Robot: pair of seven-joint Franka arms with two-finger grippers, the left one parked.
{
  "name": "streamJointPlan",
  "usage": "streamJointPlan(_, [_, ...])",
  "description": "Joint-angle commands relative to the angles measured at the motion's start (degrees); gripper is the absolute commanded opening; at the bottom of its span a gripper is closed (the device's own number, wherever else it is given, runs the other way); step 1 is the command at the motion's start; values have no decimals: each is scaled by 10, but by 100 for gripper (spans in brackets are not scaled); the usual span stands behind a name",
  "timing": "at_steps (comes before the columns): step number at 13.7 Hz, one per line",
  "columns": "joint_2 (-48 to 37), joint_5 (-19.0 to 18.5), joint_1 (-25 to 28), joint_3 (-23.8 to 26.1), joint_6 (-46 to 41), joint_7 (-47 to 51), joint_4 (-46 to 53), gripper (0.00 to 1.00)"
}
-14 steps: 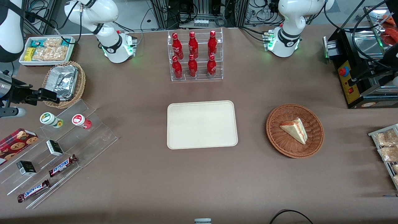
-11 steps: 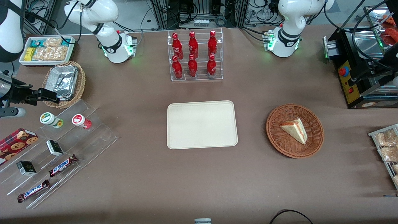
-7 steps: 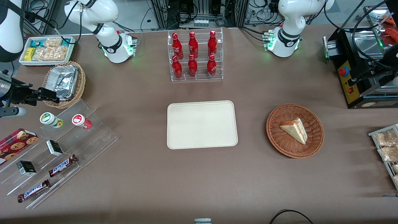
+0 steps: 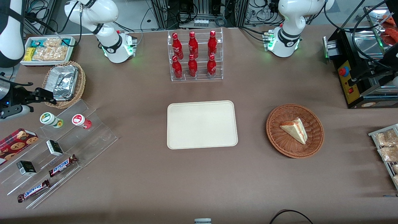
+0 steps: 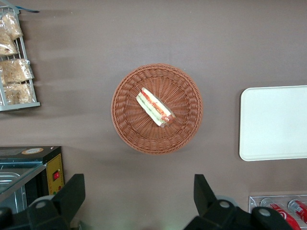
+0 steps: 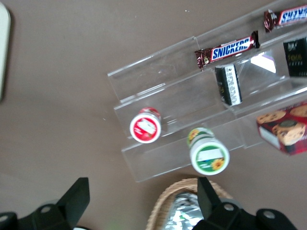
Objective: Place green gum on tray
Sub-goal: 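Lower the right gripper over the green-lidded gum canister on the acrylic rack, then close the right gripper around the green gum canister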
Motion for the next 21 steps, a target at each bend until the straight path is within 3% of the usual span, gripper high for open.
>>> streamJointPlan(1, [-17, -14, -28, -1, 49, -109, -46, 100])
streamJointPlan(8, [-5, -12, -77, -5, 161, -255, -115, 100])
streamJointPlan(21, [17, -10, -83, -5, 288, -269, -202, 100])
